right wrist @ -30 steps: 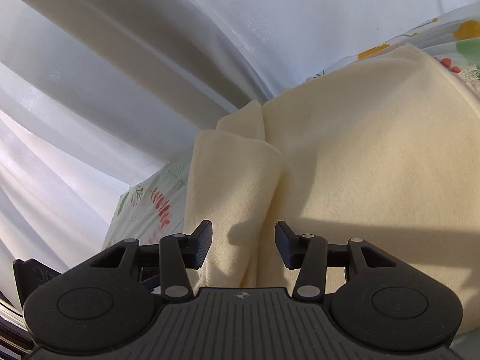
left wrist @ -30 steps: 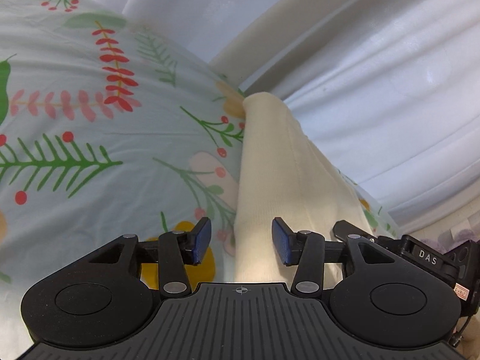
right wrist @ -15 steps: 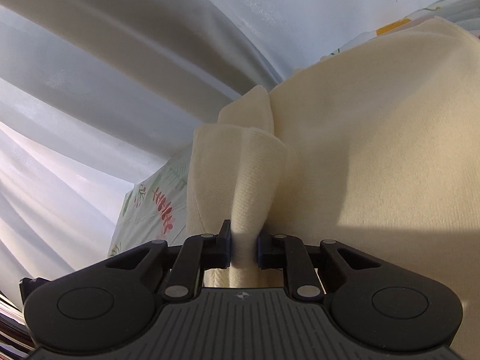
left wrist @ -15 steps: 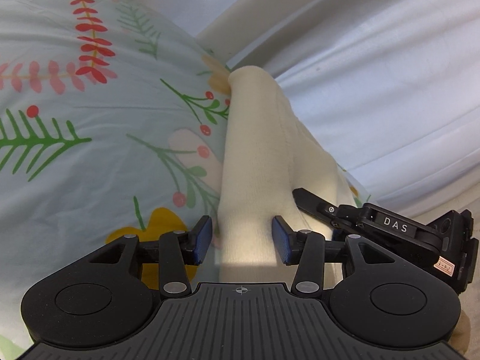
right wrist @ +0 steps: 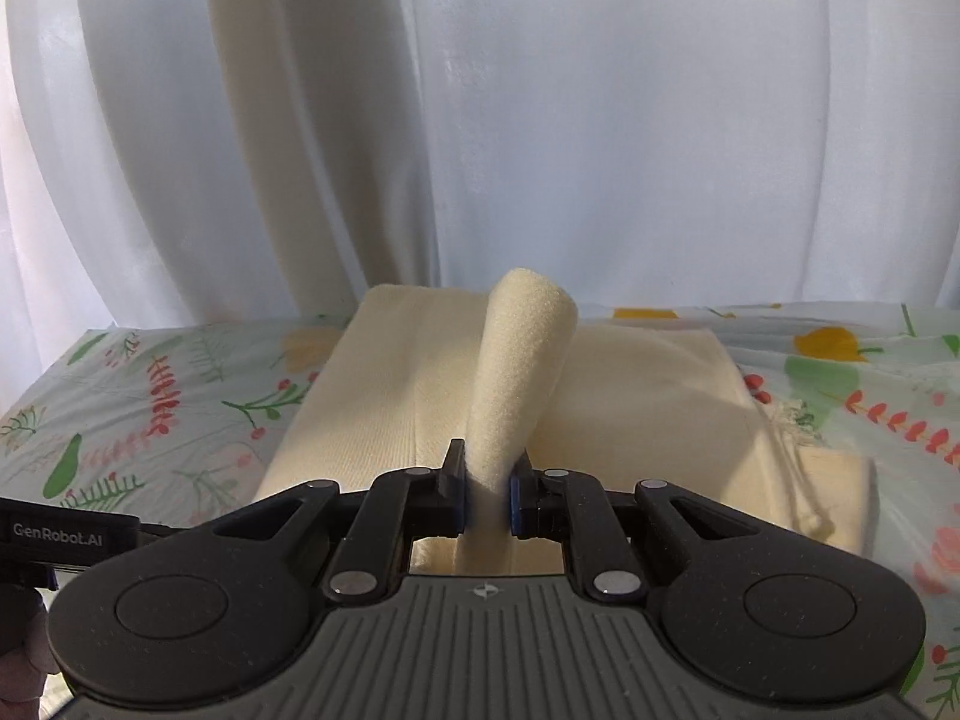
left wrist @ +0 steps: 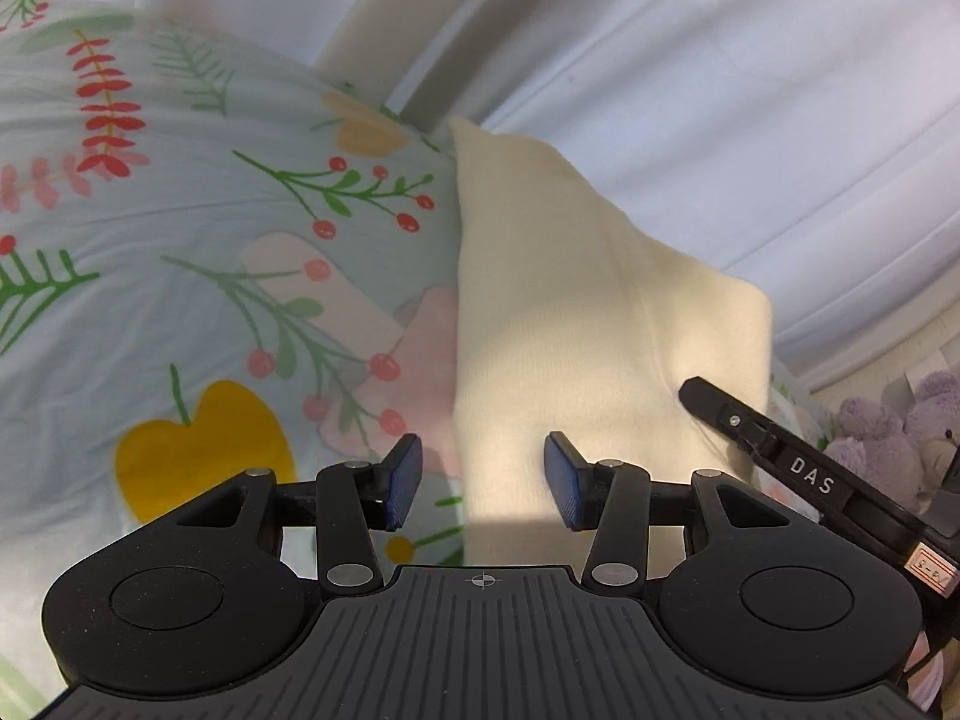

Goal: Fold small clothes

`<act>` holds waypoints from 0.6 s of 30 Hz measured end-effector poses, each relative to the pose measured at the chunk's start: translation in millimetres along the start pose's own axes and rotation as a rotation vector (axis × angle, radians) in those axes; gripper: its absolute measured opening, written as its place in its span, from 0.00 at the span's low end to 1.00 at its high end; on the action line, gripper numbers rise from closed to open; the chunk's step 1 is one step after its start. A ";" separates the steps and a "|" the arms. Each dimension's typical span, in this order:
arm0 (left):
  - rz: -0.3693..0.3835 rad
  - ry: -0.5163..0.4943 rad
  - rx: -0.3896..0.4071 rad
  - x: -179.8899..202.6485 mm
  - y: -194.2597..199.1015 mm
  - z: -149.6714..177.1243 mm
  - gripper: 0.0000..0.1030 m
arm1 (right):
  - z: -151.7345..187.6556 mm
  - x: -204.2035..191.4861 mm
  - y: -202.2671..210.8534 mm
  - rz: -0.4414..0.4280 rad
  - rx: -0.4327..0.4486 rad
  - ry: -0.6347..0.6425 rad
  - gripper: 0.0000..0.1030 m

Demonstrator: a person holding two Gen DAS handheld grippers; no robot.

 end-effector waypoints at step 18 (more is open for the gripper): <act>-0.031 -0.058 0.000 13.3 1.9 0.7 0.50 | -10.5 5.4 -15.3 -0.115 -0.031 -0.148 0.12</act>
Point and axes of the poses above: each gripper's, at about its wrist camera, not at the fingertips, and y roughly against the way its jaws point, x to its right, z to its underside, the point moved 9 cm from there along -y, roughly the way its jaws point, and after that the axes turned 11 degrees about z, right-handed, at the moved point
